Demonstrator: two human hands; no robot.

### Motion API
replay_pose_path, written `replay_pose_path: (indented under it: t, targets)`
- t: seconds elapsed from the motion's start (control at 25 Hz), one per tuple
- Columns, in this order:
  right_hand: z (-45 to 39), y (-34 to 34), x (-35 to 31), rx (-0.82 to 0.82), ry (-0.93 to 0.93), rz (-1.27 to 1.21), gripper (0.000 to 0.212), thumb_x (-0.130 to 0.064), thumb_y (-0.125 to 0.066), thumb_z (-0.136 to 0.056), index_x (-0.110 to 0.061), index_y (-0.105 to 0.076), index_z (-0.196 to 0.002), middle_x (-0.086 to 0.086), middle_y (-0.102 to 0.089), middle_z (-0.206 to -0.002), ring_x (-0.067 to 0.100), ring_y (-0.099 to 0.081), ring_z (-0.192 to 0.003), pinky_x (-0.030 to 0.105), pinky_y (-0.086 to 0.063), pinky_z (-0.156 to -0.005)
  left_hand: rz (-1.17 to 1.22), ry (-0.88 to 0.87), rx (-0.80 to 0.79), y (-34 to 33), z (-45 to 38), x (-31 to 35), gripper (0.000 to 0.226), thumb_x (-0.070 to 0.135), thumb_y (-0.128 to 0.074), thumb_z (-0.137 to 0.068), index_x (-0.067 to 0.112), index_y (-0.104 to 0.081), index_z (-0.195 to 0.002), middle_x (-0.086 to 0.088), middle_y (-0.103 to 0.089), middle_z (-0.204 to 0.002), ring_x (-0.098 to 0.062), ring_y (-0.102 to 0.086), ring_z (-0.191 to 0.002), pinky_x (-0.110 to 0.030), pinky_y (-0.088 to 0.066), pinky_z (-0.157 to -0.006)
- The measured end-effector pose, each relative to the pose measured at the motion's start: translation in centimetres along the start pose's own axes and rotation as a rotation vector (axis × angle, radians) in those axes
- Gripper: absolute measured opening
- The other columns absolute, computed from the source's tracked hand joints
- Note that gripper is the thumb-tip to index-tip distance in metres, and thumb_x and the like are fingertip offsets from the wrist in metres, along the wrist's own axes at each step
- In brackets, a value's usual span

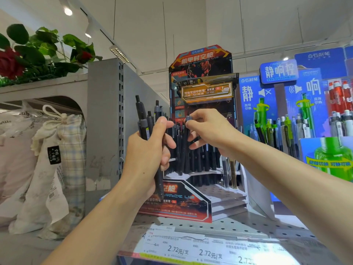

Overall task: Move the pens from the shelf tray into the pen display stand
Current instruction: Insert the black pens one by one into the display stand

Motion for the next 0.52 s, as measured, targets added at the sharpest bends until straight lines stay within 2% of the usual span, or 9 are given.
replay_pose_path:
  t: [0.16,0.32,0.44,0.52]
  targets:
    - [-0.2,-0.3,0.0,0.006,0.025,0.008,0.021,-0.01,-0.057,-0.1,-0.004,-0.064,-0.119,0.01,-0.067,-0.091,0.02,-0.069,-0.071,0.036,-0.063,-0.061,-0.068,-0.01,0.045,1.2,-0.1,-0.4,0.027,0.045,-0.058,-0.098,0.026,-0.075,-0.102,-0.002,-0.071,-0.071,-0.008,-0.044,-0.041,-0.021,-0.038,-0.039]
    - [-0.4,-0.9,-0.3,0.018,0.059,0.055,0.029,-0.011,-0.058,-0.1,-0.006,-0.06,-0.128,0.011,-0.069,-0.098,0.02,-0.072,-0.075,0.034,-0.064,-0.062,-0.092,-0.023,0.066,1.6,0.0,-0.6,0.024,0.036,-0.06,-0.099,0.024,-0.076,-0.085,-0.013,-0.069,-0.07,-0.01,-0.042,-0.04,-0.025,-0.036,-0.04]
    - [-0.4,-1.3,-0.9,0.022,0.094,0.107,0.03,-0.012,-0.059,-0.1,-0.008,-0.059,-0.13,0.009,-0.069,-0.097,0.018,-0.072,-0.074,0.036,-0.064,-0.063,-0.118,-0.053,0.078,1.8,0.0,-0.3,0.016,0.024,-0.057,-0.101,0.01,-0.066,-0.102,-0.001,-0.073,-0.069,-0.009,-0.039,-0.038,-0.023,-0.035,-0.038]
    - [-0.3,-1.3,-1.2,0.021,0.113,0.126,0.03,-0.012,-0.059,-0.1,-0.01,-0.059,-0.13,0.009,-0.069,-0.099,0.017,-0.071,-0.072,0.035,-0.064,-0.062,-0.153,-0.061,0.076,1.9,0.1,-0.2,0.023,0.027,-0.056,-0.102,0.006,-0.06,-0.111,0.0,-0.076,-0.075,-0.008,-0.042,-0.039,-0.02,-0.038,-0.039]
Point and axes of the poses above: each hand's wrist, its own z-axis away from the middle knuckle, its own y-axis out of the back of the hand, x = y × z, the point moved 10 cm from there along -z, towards the middle knuckle
